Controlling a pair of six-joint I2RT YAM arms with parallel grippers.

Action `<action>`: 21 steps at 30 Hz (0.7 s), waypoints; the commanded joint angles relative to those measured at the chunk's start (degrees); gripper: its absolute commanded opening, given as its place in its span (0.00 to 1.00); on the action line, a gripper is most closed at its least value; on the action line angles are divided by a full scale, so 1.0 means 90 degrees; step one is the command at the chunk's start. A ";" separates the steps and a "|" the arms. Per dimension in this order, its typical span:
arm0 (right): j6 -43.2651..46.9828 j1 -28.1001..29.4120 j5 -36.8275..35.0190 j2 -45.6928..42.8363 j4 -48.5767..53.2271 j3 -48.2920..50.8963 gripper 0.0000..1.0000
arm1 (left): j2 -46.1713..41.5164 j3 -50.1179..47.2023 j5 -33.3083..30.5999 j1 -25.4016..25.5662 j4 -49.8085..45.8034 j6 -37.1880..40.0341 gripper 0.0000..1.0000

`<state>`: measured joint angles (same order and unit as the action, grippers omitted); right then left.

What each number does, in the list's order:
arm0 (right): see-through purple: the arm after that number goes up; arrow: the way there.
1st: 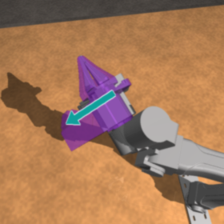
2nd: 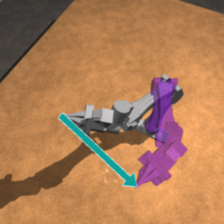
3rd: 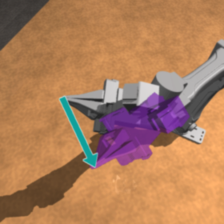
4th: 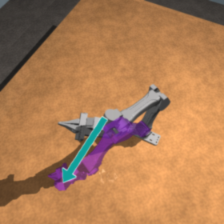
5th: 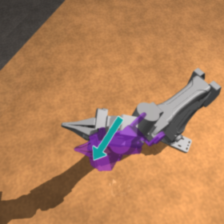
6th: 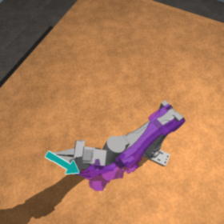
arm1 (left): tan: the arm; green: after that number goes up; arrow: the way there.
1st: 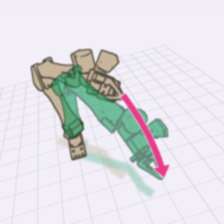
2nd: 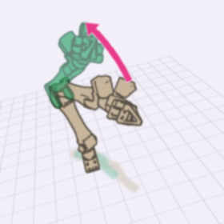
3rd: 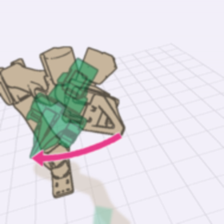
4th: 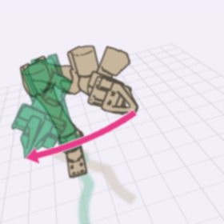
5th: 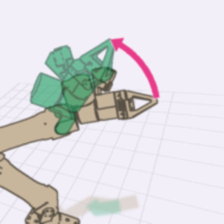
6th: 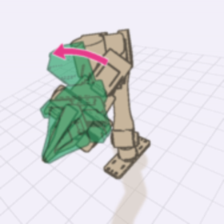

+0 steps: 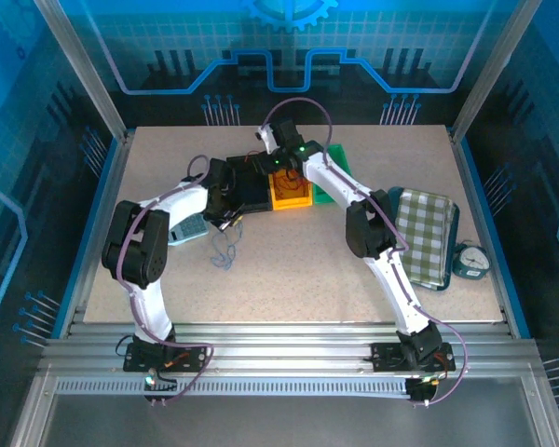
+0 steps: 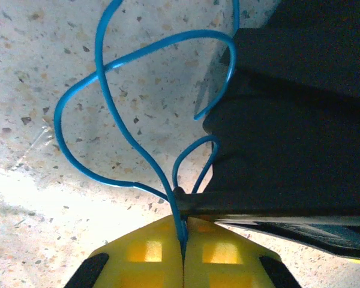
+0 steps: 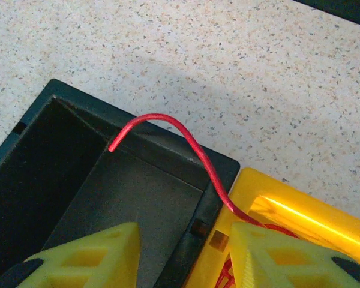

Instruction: Untangle the cables

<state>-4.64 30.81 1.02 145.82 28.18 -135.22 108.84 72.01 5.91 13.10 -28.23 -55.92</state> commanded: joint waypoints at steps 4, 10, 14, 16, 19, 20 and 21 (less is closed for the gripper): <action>0.0306 -0.0048 -0.0096 -0.0787 -0.0256 0.0748 0.43 | 0.0202 0.0518 0.0105 -0.0069 -0.0600 0.0738 0.00; 0.0066 -0.0244 0.0008 -0.1692 -0.0607 0.1814 0.43 | 0.0119 0.0497 0.0331 -0.0060 -0.0544 0.1252 0.00; -0.0089 -0.0394 0.0132 -0.1876 -0.0414 0.1933 0.43 | 0.0039 0.0441 0.0642 -0.0023 -0.0371 0.1591 0.00; -0.0146 -0.0449 0.0151 -0.1985 -0.0494 0.2101 0.43 | -0.0033 0.0458 0.0765 0.0013 -0.0398 0.1772 0.00; -0.0294 -0.0533 0.0185 -0.2098 -0.0553 0.2276 0.43 | -0.0316 0.0424 0.0946 0.0058 -0.0492 0.2016 0.00; -0.0323 -0.0554 0.0284 -0.2119 -0.0553 0.2292 0.43 | -0.0447 0.0408 0.1027 0.0084 -0.0506 0.2113 0.00; -0.0329 -0.0543 0.0341 -0.2134 -0.0539 0.2313 0.43 | -0.0579 0.0390 0.1102 0.0113 -0.0492 0.2202 0.00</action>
<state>-6.00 26.15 2.00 128.25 23.92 -115.70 108.79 75.26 11.94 13.39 -31.86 -40.49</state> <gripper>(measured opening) 0.430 0.052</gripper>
